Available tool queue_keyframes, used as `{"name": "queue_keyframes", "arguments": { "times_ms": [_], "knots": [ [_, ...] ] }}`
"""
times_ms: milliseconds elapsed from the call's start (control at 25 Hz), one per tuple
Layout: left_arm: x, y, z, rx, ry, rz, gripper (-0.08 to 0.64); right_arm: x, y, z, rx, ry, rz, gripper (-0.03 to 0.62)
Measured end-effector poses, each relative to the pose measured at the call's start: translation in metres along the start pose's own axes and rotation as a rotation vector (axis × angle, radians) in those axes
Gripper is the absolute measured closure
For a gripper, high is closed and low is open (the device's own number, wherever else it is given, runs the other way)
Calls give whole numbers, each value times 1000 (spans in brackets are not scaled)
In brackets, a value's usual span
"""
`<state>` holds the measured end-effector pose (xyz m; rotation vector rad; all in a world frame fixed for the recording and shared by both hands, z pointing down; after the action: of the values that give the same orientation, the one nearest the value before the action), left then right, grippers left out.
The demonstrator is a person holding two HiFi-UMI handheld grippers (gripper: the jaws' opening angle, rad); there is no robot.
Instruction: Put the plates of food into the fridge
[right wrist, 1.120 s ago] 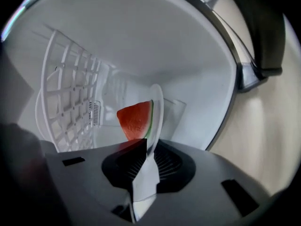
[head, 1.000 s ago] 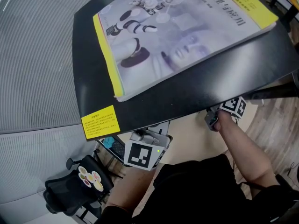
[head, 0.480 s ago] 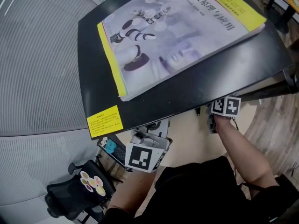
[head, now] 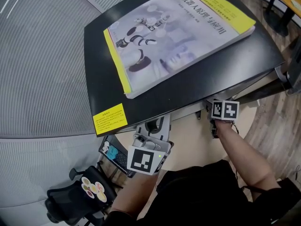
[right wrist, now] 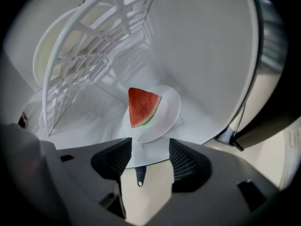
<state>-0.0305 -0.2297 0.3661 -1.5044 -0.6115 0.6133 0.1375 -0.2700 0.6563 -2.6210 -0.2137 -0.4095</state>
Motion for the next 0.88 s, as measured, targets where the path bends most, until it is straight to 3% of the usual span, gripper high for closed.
{"name": "queue_keyframes", "arguments": {
  "times_ms": [440, 680, 880],
  "knots": [
    [11, 5, 7, 2, -10, -14, 558, 5, -1, 24, 110, 8, 34, 360],
    [17, -1, 10, -18, -12, -12, 558, 6, 13, 51, 283, 109, -38, 360],
    [21, -4, 9, -29, -6, -20, 558, 9, 20, 73, 398, 163, -1, 362]
  ]
}}
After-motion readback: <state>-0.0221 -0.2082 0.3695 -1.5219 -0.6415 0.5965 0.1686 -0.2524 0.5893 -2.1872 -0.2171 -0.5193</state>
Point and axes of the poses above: the fingertips, and each gripper's own axes: z backward along the fingers, x to its right, y out of its top, the point moved 2 cm from there along z, backward along the fingers, and after that the axes turned 12 degrees about -y, right-handed, at the moved point
